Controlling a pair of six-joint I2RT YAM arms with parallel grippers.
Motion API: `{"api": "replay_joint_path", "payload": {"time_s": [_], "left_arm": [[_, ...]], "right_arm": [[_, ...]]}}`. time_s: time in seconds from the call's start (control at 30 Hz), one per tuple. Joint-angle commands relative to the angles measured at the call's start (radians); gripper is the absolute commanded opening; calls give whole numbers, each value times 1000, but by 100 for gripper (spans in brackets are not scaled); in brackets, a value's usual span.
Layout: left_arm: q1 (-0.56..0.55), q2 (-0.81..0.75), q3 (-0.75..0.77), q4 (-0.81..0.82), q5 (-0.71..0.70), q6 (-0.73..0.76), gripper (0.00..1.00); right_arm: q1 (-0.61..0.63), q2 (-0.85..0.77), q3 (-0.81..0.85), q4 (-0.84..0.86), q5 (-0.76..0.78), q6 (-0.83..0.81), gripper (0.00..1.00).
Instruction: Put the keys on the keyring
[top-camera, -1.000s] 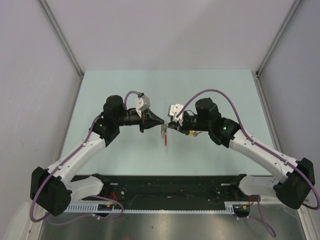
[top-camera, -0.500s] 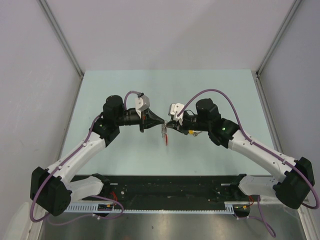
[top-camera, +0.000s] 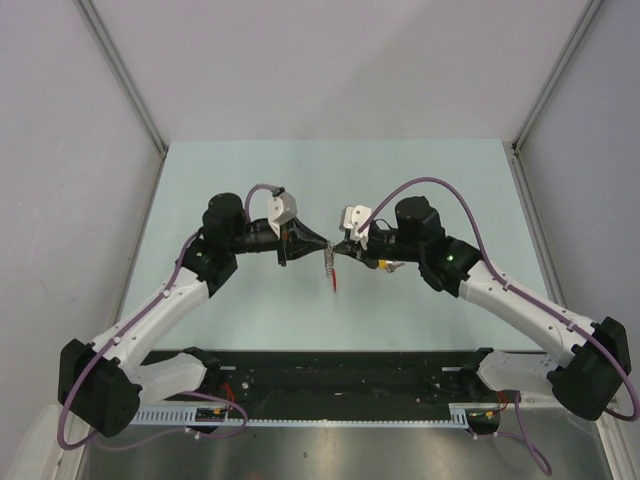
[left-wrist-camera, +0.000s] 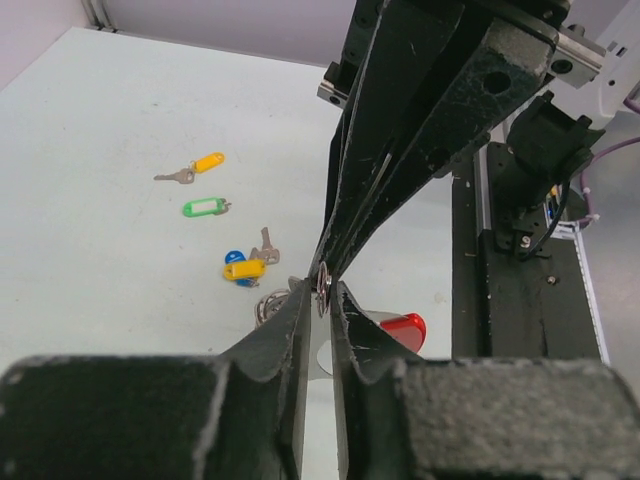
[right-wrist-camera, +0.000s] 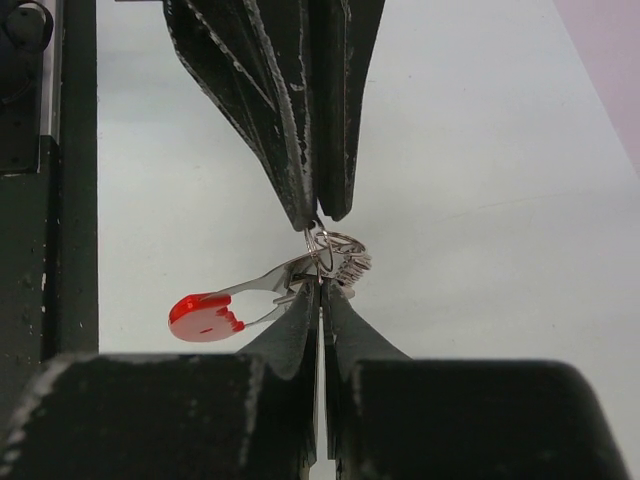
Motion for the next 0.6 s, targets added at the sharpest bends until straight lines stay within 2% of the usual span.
{"api": "replay_joint_path", "payload": {"time_s": [0.0,0.3,0.57], "left_arm": [[4,-48,5,-41,-18,36,22],[12,-16,77,-181,2,118,41],[7,38,128,-284,4,134,47]], "right_arm": [[1,-44,-3,50,5,-23,0],[31,-48,19,-9,47,-66,0],[42,-41,22,-13,53,-72,0]]}}
